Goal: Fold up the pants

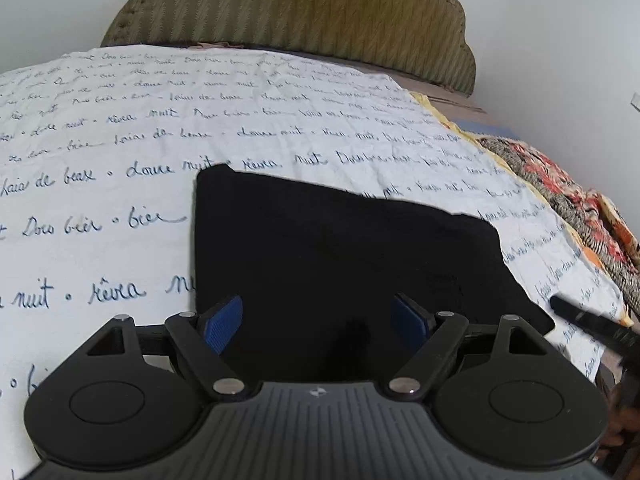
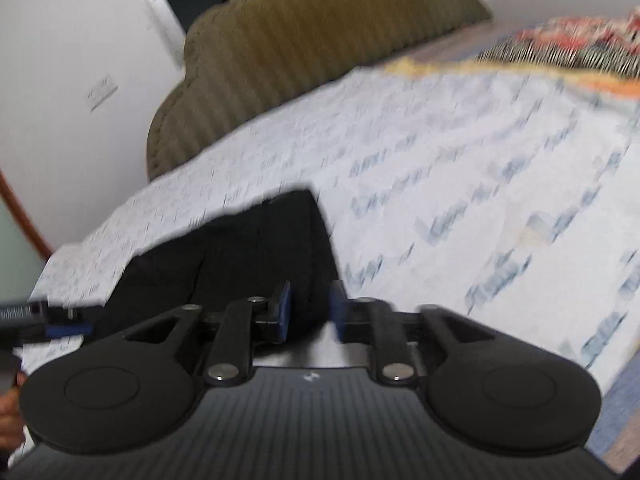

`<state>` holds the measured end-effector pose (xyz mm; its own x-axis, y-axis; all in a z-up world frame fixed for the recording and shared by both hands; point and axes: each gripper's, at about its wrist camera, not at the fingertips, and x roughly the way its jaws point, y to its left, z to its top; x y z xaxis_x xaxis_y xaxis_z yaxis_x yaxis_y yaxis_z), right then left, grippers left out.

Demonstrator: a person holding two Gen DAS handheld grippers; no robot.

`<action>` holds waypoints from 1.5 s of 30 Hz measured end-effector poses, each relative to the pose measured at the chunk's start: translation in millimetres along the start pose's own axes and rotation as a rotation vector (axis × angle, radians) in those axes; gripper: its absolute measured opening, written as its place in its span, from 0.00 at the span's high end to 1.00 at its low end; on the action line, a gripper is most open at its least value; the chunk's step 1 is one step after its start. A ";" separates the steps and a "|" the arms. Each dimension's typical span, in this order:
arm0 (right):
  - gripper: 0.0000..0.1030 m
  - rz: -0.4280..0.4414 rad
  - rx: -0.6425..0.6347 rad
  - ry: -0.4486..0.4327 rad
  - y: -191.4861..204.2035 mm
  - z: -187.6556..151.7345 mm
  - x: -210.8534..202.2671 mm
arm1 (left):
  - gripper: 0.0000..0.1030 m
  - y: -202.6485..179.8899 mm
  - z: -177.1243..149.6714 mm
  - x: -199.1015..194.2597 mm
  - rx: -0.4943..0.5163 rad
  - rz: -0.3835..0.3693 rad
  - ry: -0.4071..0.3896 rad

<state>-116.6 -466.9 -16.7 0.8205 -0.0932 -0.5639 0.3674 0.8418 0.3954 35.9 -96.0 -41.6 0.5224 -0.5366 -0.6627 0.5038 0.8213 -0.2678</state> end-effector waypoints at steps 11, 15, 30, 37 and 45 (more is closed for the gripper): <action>0.83 0.130 -0.365 0.216 55.2 69.4 116.3 | 0.21 -3.4 35.4 47.9 0.041 0.068 -0.007; 0.84 0.082 -0.311 0.250 37.5 78.1 149.7 | 0.21 14.3 32.6 57.8 0.016 0.094 0.041; 0.89 0.285 -0.019 0.235 -16.8 96.0 148.6 | 0.21 21.0 42.8 72.4 -0.012 0.109 0.006; 0.89 0.118 -0.144 0.218 -5.5 95.9 162.1 | 0.21 12.7 35.5 74.7 0.052 0.158 -0.001; 0.62 0.072 -0.226 0.114 13.0 105.8 122.8 | 0.21 25.3 45.3 73.1 -0.047 0.111 0.015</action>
<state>35.3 -523.7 -4.2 0.7817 0.0208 -0.6233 0.1926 0.9426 0.2729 118.0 -123.2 -65.2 0.5629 -0.4393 -0.7001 0.4107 0.8837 -0.2243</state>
